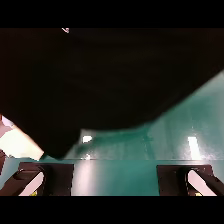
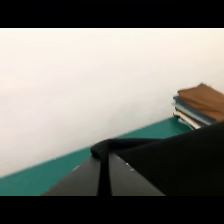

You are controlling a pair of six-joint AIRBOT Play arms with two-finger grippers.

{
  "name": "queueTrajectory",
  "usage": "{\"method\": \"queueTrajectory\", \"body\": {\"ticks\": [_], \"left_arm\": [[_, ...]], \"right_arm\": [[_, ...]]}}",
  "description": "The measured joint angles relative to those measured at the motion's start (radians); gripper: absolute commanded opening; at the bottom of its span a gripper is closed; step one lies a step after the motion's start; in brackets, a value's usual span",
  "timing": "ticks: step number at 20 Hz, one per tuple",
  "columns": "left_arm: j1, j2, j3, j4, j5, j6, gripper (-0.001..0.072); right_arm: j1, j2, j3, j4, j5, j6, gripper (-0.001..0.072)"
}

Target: Fold the shirts.

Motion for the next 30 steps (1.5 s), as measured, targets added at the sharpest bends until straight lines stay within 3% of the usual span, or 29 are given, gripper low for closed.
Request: {"method": "queueTrajectory", "body": {"ticks": [4, 7, 13, 14, 15, 16, 19, 22, 25, 30], "left_arm": [[0.000, -0.075, -0.181, 0.002, -0.046, 0.000, 0.0024], [0.000, -0.171, -0.363, 0.006, -0.066, 0.000, 0.0025], [0.000, -0.441, -0.570, 0.008, 0.065, -0.005, 0.0028], [0.000, -0.474, -0.578, 0.007, 0.104, -0.012, 0.0219], [0.000, -0.500, -0.584, 0.007, 0.137, -0.021, 0.0459], [0.000, -0.519, -0.586, 0.008, 0.163, -0.029, 0.0512], [0.017, -0.541, -0.560, 0.009, 0.158, -0.043, 0.0498], [0.059, -0.519, -0.554, 0.027, 0.030, -0.055, 0.0497], [0.088, -0.471, -0.634, 0.092, -0.107, -0.092, 0.0497], [0.103, -0.386, -0.897, 0.142, -0.168, -0.133, 0.0498]], "right_arm": [[0.030, -0.132, -0.014, -0.024, 0.120, 0.049, 0.0012], [0.134, -0.255, -0.116, -0.143, 0.155, 0.072, 0.0013], [0.273, -0.546, -0.233, -0.297, 0.043, 0.080, 0.0021], [0.279, -0.587, -0.220, -0.300, 0.023, 0.081, 0.0202], [0.285, -0.628, -0.198, -0.302, 0.016, 0.081, 0.0399], [0.287, -0.660, -0.173, -0.301, 0.013, 0.080, 0.0408], [0.275, -0.711, -0.090, -0.278, 0.047, 0.080, 0.0408], [0.237, -0.683, -0.082, -0.243, 0.116, 0.071, 0.0407], [0.187, -0.587, -0.195, -0.195, 0.161, 0.060, 0.0408], [0.148, -0.403, -0.464, -0.140, 0.176, 0.048, 0.0408]]}}
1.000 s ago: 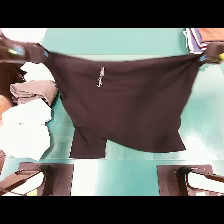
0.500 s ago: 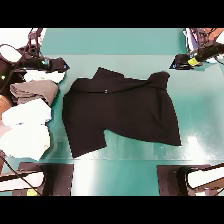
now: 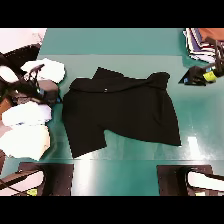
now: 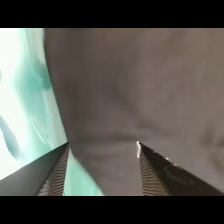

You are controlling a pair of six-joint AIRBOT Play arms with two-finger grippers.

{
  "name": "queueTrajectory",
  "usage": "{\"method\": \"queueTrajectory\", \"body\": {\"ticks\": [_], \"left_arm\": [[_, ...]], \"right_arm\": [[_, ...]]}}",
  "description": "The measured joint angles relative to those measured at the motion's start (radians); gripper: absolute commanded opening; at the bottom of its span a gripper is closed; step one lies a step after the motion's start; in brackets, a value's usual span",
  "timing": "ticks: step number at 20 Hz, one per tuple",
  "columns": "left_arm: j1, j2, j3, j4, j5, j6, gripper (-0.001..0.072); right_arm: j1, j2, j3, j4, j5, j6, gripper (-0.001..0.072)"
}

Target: Fold the shirts.

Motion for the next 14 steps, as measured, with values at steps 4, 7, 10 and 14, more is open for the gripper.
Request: {"method": "queueTrajectory", "body": {"ticks": [4, 7, 10, 14], "left_arm": [[0.003, 0.024, -0.149, 0.013, 0.026, -0.012, 0.0499], [0.003, 0.029, -0.208, 0.015, 0.061, -0.018, 0.0499], [0.003, 0.030, -0.243, 0.008, 0.101, -0.022, 0.0499], [0.003, 0.024, -0.280, -0.042, 0.149, -0.021, 0.0498]], "right_arm": [[-0.008, 0.103, -0.157, 0.021, -0.020, -0.002, 0.0408], [-0.010, 0.154, -0.230, 0.035, -0.028, -0.002, 0.0409], [-0.010, 0.186, -0.261, 0.041, -0.033, -0.003, 0.0408], [-0.010, 0.204, -0.274, 0.043, -0.034, -0.003, 0.0408]]}}
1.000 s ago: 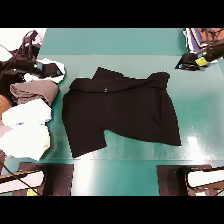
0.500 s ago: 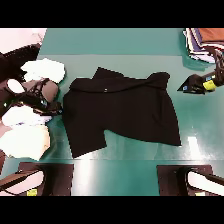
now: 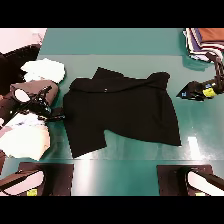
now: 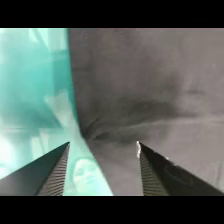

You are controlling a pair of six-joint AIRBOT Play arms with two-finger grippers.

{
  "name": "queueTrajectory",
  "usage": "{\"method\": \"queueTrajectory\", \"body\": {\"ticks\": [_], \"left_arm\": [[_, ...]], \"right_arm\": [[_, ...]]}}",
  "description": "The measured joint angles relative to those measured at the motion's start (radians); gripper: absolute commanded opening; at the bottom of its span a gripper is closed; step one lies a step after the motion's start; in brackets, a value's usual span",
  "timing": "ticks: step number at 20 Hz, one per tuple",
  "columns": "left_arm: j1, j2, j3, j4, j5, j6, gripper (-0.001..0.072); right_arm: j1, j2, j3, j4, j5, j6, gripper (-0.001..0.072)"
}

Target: Fold the shirts.

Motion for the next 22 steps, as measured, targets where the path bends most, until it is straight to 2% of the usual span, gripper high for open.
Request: {"method": "queueTrajectory", "body": {"ticks": [7, 8, 10, 17, 18, 19, 20, 21, 22], "left_arm": [[0.000, -0.002, -0.024, -0.041, 0.035, 0.004, 0.0496], [0.000, -0.002, -0.024, -0.047, 0.040, 0.005, 0.0476], [0.000, -0.005, -0.027, -0.051, 0.056, 0.006, 0.0028], [0.000, 0.020, -0.022, -0.084, 0.082, 0.029, 0.0023], [0.000, 0.032, -0.017, -0.085, 0.084, 0.035, 0.0023], [0.000, 0.043, -0.011, -0.085, 0.085, 0.041, 0.0024], [0.000, 0.055, -0.005, -0.086, 0.086, 0.048, 0.0024], [0.000, 0.064, 0.000, -0.087, 0.086, 0.053, 0.0024], [0.000, 0.072, 0.006, -0.089, 0.087, 0.057, 0.0024]], "right_arm": [[0.000, 0.007, -0.005, -0.002, 0.002, 0.000, 0.0408], [0.000, 0.007, -0.005, -0.004, 0.003, 0.000, 0.0409], [0.000, 0.007, -0.005, -0.018, 0.014, 0.000, 0.0408], [-0.024, 0.027, -0.064, -0.154, 0.066, 0.020, 0.0415], [-0.046, 0.042, -0.110, -0.167, 0.068, 0.024, 0.0530], [-0.071, 0.057, -0.163, -0.179, 0.072, 0.026, 0.0588], [-0.105, 0.076, -0.232, -0.188, 0.074, 0.027, 0.0580], [-0.139, 0.092, -0.298, -0.193, 0.075, 0.028, 0.0536], [-0.177, 0.109, -0.371, -0.199, 0.074, 0.029, 0.0451]]}}
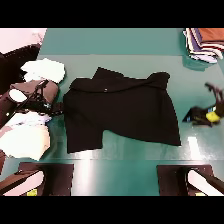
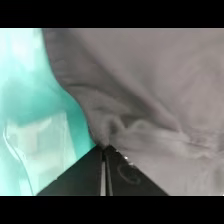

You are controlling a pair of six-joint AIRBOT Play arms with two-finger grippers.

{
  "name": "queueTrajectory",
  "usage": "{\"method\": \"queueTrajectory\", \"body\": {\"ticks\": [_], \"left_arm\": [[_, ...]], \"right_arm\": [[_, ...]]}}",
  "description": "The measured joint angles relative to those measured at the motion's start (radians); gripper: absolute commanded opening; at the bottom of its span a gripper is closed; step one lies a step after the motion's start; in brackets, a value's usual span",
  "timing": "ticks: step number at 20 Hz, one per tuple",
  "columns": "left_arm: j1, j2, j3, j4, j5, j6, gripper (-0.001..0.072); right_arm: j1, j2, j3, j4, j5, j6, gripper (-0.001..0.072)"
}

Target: Fold the shirts.

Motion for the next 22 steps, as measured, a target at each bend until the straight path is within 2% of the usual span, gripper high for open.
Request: {"method": "queueTrajectory", "body": {"ticks": [1, 5, 9, 10, 12, 13, 14, 15, 19, 22], "left_arm": [[0.000, 0.005, 0.004, -0.003, 0.000, 0.003, 0.0024], [0.000, 0.016, 0.012, -0.016, -0.001, 0.010, 0.0024], [0.000, 0.018, 0.014, -0.031, -0.001, 0.012, 0.0024], [0.000, 0.019, 0.014, -0.033, -0.001, 0.013, 0.0024], [0.000, 0.019, 0.014, -0.037, -0.001, 0.013, 0.0024], [0.000, 0.019, 0.014, -0.039, -0.001, 0.013, 0.0024], [0.000, 0.019, 0.014, -0.039, -0.002, 0.013, 0.0024], [0.000, 0.020, 0.014, -0.040, -0.003, 0.013, 0.0023], [0.000, 0.060, 0.027, -0.041, 0.002, 0.013, 0.0023], [0.000, 0.140, 0.101, -0.042, 0.005, 0.011, 0.0024]], "right_arm": [[-0.036, 0.017, -0.073, -0.003, -0.006, 0.002, 0.0428], [-0.113, 0.077, -0.287, 0.016, -0.073, 0.002, 0.0428], [-0.135, 0.082, -0.375, 0.073, -0.152, 0.002, 0.0423], [-0.137, 0.071, -0.384, 0.088, -0.158, 0.002, 0.0318], [-0.141, 0.043, -0.396, 0.115, -0.175, 0.000, 0.0268], [-0.142, 0.033, -0.400, 0.135, -0.188, -0.002, 0.0145], [-0.142, 0.028, -0.403, 0.146, -0.210, -0.005, 0.0063], [-0.142, 0.032, -0.405, 0.150, -0.233, -0.006, 0.0015], [-0.142, 0.116, -0.401, 0.149, -0.323, -0.013, 0.0014], [-0.142, 0.217, -0.322, 0.165, -0.300, -0.016, 0.0014]]}}
